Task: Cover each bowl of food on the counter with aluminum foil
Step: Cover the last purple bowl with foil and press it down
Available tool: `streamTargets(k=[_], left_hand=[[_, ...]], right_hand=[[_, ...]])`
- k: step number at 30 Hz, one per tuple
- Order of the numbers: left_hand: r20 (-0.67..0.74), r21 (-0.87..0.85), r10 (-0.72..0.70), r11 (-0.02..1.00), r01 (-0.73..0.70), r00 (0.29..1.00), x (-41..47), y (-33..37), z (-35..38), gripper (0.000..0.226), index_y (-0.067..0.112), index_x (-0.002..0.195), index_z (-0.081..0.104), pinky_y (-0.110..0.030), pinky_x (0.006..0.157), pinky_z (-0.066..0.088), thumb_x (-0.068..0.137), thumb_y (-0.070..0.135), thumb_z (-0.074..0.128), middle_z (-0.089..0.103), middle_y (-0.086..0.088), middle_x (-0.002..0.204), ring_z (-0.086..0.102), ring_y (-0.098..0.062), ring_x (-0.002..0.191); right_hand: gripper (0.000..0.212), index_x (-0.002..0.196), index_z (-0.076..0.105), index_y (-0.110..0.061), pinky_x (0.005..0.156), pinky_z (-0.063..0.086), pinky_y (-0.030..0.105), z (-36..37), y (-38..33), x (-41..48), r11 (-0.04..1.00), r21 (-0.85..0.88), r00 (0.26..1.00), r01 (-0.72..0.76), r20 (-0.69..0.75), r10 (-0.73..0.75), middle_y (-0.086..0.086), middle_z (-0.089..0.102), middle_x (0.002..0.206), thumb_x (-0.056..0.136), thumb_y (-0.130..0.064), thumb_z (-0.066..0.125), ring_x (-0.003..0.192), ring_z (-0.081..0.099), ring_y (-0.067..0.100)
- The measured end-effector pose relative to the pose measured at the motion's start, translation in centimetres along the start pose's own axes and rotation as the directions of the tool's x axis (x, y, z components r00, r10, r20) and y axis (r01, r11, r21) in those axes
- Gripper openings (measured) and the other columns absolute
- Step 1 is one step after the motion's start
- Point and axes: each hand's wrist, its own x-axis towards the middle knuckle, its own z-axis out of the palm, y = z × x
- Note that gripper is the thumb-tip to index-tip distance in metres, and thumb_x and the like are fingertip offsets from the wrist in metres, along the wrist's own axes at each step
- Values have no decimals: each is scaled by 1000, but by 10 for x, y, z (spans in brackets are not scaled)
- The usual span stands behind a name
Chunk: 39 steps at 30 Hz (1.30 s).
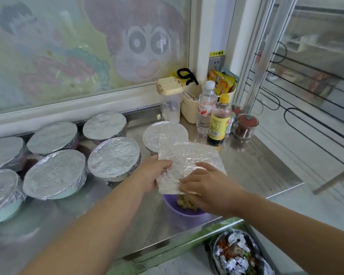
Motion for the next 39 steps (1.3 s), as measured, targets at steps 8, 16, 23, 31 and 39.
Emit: streamTargets(k=[8,16,23,31,39], left_hand=[[149,432,375,808,-401,915,-24,34,-21,13,25,107,67,-28,61,40,96,29,64,70,-4,88,55,-14,67],[169,548,419,712,-438,892,-42,72,-40,36,32,128,58,-18,54,44,94,26,67,59,16,86,57,7,62],[361,904,749,-135,-406,556,-41,30,-4,45,34,141,45,-53,119,19,97,39,53,39,7,151,32,-21,144],[489,872,283,-192,-451,825,-11,-67,22,83,36,158,3,-56,120,-9,90,80,22,-14,2,166,-22,-22,151],[505,863,289,-192,-467,813,0,-74,17,98,37,158,1,-56,120,-9,79,91,19,-15,1,166,-23,-23,150]], right_hand=[[87,156,31,-26,122,26,47,-75,46,35,849,198,849,-490,-113,516,-1,36,160,86,-69,58,147,31,22],[33,90,68,-11,66,55,37,-110,58,55,772,382,856,-507,125,501,9,67,79,95,-43,65,61,59,16],[20,98,72,-23,63,50,27,-42,57,26,490,516,663,-703,224,715,7,74,84,97,-41,64,64,64,16],[20,105,69,-10,50,44,24,31,63,-4,319,567,533,-760,261,805,8,70,83,97,-27,65,60,58,14],[24,117,58,-23,54,40,26,55,68,-5,334,585,491,-739,127,862,0,63,89,97,-34,64,67,59,14]])
